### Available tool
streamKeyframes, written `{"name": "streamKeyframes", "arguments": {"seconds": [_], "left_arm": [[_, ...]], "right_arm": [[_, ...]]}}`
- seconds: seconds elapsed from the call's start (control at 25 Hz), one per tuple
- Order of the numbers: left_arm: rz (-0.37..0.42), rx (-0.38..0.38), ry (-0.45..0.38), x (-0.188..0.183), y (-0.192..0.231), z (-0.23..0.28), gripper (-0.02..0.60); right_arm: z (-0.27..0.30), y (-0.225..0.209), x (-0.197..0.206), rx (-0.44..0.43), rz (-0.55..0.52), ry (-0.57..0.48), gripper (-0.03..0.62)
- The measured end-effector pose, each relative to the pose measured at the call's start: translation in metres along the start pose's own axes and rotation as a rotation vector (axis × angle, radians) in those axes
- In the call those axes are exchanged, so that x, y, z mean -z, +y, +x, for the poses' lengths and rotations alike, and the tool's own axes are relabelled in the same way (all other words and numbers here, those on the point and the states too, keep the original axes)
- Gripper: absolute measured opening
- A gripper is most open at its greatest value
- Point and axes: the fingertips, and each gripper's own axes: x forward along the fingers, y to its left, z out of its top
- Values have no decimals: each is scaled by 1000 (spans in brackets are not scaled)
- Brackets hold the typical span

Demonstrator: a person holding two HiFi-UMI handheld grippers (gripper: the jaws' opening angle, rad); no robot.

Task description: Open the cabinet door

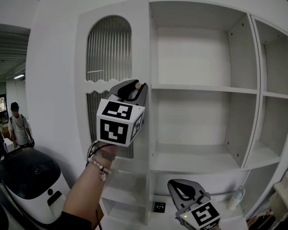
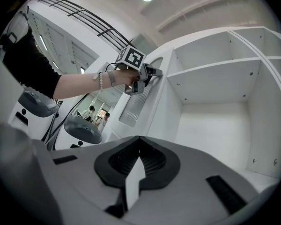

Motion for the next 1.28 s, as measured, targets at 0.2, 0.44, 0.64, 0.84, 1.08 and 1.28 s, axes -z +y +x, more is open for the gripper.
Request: {"name": "streamKeyframes", "arguments": {"seconds": [0.2, 0.44, 0.64, 0.84, 1.08, 1.28], "left_arm": [[12, 8, -9, -4, 0, -6, 89], [-8, 24, -11, -10, 0, -15, 89], [-27, 35, 1, -15, 1, -25, 89], [-43, 54, -9, -22, 2, -36, 89], [-55, 66, -20, -29, 3, -48, 89], [-39, 74, -21, -34, 6, -59, 86]], "right_arm": [[2, 0, -2, 10, 8, -6, -1], [6, 4, -7, 3, -5, -23, 0], [9, 11, -12, -13, -22, -29, 0], [11, 14, -21, -15, -32, -54, 0], [15, 15, -27, -19, -45, -81, 0], [19, 19, -28, -27, -41, -89, 0]]}}
